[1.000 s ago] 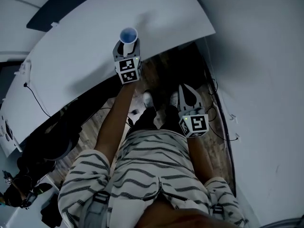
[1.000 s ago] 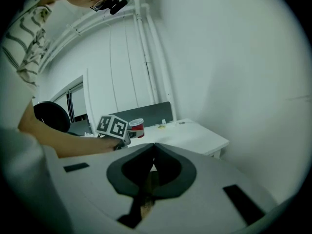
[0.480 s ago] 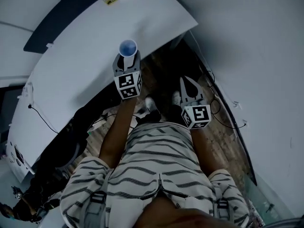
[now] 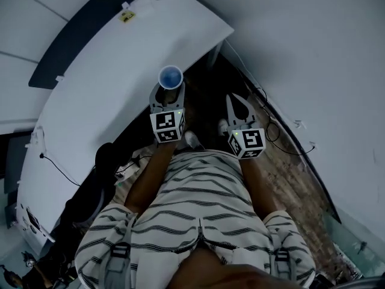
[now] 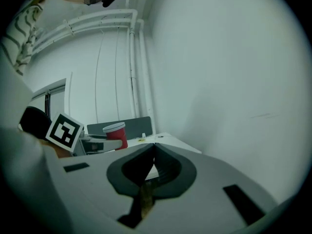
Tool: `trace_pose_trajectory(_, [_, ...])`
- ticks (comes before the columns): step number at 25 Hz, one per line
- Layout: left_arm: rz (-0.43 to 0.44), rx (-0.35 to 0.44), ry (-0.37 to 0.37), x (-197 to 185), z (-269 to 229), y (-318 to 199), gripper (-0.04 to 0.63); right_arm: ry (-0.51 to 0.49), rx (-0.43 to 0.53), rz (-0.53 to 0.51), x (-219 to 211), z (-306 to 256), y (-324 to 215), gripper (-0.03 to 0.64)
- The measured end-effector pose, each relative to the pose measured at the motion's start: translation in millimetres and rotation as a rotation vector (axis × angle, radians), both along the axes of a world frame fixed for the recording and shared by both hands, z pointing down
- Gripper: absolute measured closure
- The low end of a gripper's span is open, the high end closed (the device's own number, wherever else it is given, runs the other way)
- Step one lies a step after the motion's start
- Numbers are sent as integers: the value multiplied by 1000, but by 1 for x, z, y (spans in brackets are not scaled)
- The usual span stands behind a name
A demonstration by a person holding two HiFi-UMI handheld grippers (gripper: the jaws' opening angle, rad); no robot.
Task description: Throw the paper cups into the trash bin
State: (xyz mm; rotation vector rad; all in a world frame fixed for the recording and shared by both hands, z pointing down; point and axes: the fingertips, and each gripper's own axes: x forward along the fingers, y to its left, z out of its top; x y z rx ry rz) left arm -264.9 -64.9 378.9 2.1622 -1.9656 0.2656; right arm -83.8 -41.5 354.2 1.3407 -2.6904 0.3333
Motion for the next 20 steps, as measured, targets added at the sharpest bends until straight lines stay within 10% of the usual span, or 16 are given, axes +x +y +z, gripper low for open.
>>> trace_pose_trajectory(20, [422,-41,11,122,17,35,336,13,-14,322,93,8,37,607])
